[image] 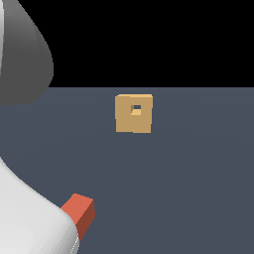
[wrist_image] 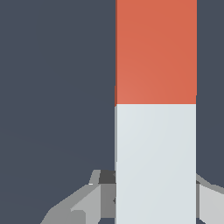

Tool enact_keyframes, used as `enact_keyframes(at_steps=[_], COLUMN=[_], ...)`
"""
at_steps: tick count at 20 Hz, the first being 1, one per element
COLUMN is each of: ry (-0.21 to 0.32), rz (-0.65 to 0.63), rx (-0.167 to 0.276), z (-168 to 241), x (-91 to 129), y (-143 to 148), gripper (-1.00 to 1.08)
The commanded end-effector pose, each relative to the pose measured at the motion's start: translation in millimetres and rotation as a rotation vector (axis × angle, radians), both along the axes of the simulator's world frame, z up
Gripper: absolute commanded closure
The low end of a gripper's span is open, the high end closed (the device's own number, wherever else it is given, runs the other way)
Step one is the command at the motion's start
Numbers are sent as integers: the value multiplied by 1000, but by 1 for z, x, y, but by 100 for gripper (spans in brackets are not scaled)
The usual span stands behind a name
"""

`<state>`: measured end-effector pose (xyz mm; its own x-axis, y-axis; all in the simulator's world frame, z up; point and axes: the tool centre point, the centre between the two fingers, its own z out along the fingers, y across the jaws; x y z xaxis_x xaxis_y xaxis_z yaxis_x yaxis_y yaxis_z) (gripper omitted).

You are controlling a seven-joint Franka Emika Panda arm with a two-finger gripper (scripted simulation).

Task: Insert the peg into the horizontal hole in a box.

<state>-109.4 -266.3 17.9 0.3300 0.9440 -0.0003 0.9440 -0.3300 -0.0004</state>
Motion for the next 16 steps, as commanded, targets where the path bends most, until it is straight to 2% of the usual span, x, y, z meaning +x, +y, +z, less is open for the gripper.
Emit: enact_keyframes(at_steps=[1, 5, 9, 16], ry=[-1, -1, -1, -1], rz=[4, 15, 33, 81], rx=[0, 0, 0, -1], z=[1, 5, 12, 32], x=[3, 10, 23, 56], y=[5, 23, 53, 138], gripper=[108, 108, 108, 108])
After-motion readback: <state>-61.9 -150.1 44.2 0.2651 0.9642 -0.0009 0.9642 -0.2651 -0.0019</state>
